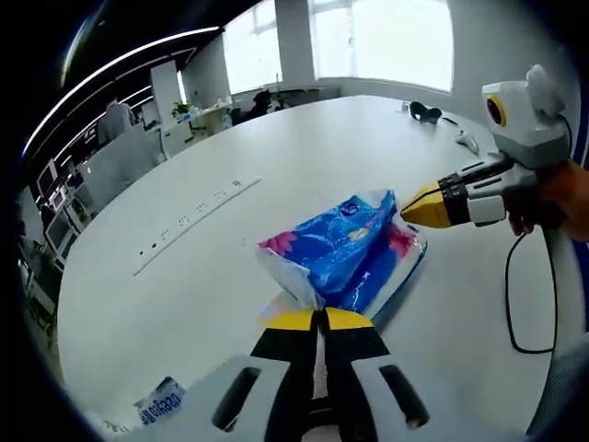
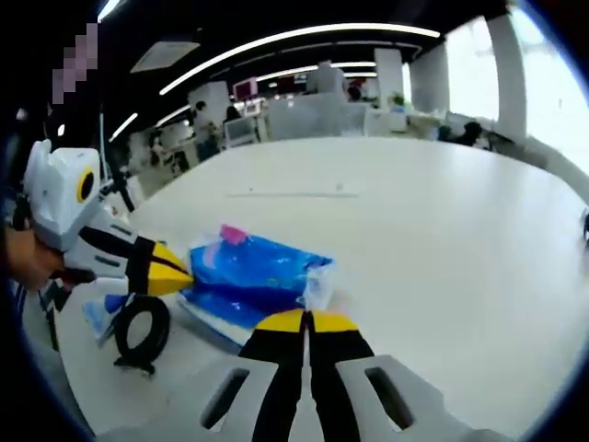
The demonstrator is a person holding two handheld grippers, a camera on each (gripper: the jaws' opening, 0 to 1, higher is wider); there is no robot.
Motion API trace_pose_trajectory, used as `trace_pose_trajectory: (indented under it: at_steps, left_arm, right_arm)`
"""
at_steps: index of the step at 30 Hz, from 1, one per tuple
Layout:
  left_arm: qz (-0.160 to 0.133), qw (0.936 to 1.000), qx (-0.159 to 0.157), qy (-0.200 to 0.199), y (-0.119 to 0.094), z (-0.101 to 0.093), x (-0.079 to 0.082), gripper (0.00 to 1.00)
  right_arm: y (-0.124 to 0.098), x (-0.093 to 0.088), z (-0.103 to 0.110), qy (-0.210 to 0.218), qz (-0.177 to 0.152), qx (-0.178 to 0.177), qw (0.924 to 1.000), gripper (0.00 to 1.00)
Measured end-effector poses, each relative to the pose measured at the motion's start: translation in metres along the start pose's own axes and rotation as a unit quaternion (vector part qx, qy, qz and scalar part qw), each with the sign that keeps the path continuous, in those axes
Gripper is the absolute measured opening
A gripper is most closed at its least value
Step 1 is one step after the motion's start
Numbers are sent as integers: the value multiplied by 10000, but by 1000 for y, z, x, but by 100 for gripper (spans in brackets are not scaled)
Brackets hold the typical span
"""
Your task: Arrange the tabletop items into an orderly group along one side of the table until the central work area is clear of visible clutter.
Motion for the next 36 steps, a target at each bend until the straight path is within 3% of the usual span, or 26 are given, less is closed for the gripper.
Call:
trace_pose_trajectory:
  at_steps: [14,26,30,31,36]
  left_arm:
    - [133,9999,-78,24,22,-4,0,1]
    - [153,9996,-191,-121,32,-9,-2,5]
    - [137,9997,-155,-157,31,-6,-1,10]
    - [140,9997,-129,-184,31,-5,-1,12]
    - [117,9992,-115,-357,29,-2,-1,26]
  right_arm:
    - [11,-3,-17,-231,227,-95,9994,0]
    - [18,-4,-31,-261,189,-260,9991,0]
    - [17,-2,-33,-112,127,-268,9995,0]
    - [17,2,-30,-51,-50,-169,9998,2]
    - [14,6,-29,-125,-177,-244,9995,9]
Point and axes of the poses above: the point that each gripper's makers call its tool centre point, and the gripper's own axes: y roughly forward along the fingers, z roughly to its left, x roughly out of its top, the point moved 3 cm from there along -y, roughly backward along the fingers, and after that the axes turned 9 degrees about x, right-handed, at the moved point
